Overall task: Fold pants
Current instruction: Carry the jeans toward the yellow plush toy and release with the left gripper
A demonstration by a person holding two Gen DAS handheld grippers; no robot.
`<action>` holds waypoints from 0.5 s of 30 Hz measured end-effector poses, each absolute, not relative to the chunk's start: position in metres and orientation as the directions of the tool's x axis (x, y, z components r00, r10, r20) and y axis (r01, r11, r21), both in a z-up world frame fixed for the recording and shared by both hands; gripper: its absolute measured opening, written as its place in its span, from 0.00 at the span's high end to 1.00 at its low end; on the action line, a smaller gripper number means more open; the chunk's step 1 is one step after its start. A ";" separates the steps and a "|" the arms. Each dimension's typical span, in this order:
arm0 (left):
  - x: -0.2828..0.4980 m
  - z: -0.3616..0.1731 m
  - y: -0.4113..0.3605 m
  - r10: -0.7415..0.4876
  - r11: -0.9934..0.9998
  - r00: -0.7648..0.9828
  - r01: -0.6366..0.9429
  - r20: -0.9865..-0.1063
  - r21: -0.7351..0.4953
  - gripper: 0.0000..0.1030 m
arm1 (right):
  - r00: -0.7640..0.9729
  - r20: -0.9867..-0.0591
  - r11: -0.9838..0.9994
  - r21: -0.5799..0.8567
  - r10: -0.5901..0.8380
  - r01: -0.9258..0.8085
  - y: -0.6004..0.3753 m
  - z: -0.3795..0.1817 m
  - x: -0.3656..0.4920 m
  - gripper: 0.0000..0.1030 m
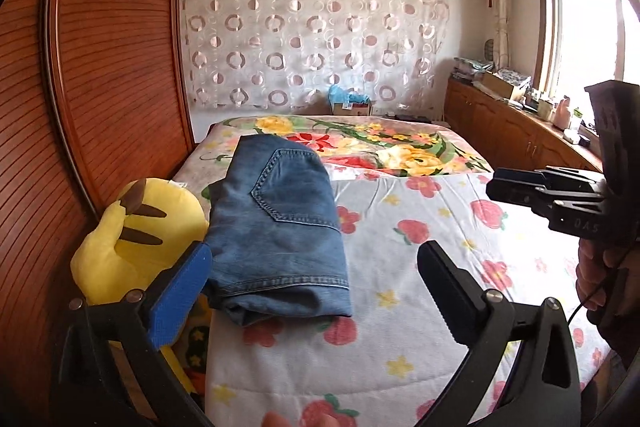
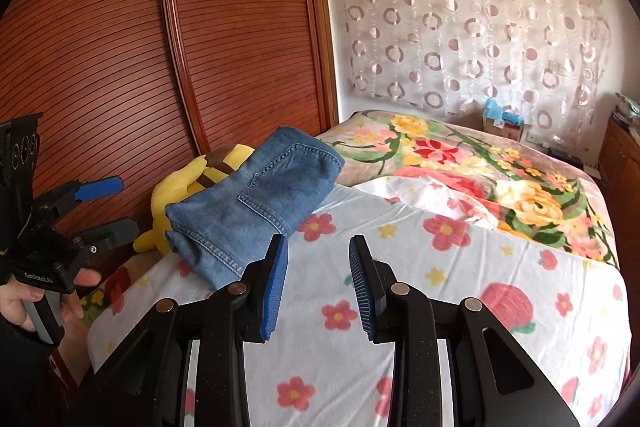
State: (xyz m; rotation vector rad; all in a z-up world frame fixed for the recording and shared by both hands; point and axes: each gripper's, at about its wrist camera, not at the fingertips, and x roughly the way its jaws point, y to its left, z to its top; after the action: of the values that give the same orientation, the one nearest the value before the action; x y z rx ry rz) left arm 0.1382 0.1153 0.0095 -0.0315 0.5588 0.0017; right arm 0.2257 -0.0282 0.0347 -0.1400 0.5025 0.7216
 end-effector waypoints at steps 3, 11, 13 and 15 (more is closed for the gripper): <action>0.133 0.015 0.112 -0.006 0.999 0.857 -0.014 -0.515 -0.035 0.00 | 0.646 -0.478 0.753 0.050 0.595 -0.656 -0.033 0.037 0.217 0.68; 0.120 0.023 0.097 -0.020 0.999 0.860 0.000 -0.509 -0.040 0.00 | 0.679 -0.460 0.778 0.044 0.573 -0.627 -0.051 0.041 0.189 0.68; 0.114 0.024 0.090 -0.027 0.999 0.863 0.008 -0.504 -0.040 0.00 | 0.687 -0.458 0.786 0.042 0.564 -0.617 -0.056 0.041 0.180 0.67; 0.108 0.024 0.082 -0.019 1.000 0.866 0.007 -0.500 -0.026 0.00 | 0.695 -0.454 0.793 0.042 0.558 -0.608 -0.063 0.042 0.171 0.59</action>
State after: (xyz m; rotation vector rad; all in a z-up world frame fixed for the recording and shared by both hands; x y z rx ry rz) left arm 0.1082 0.0817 0.0243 -0.0240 0.5240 -0.0136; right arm 0.1706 -0.0630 0.0416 -0.1144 0.4685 0.6522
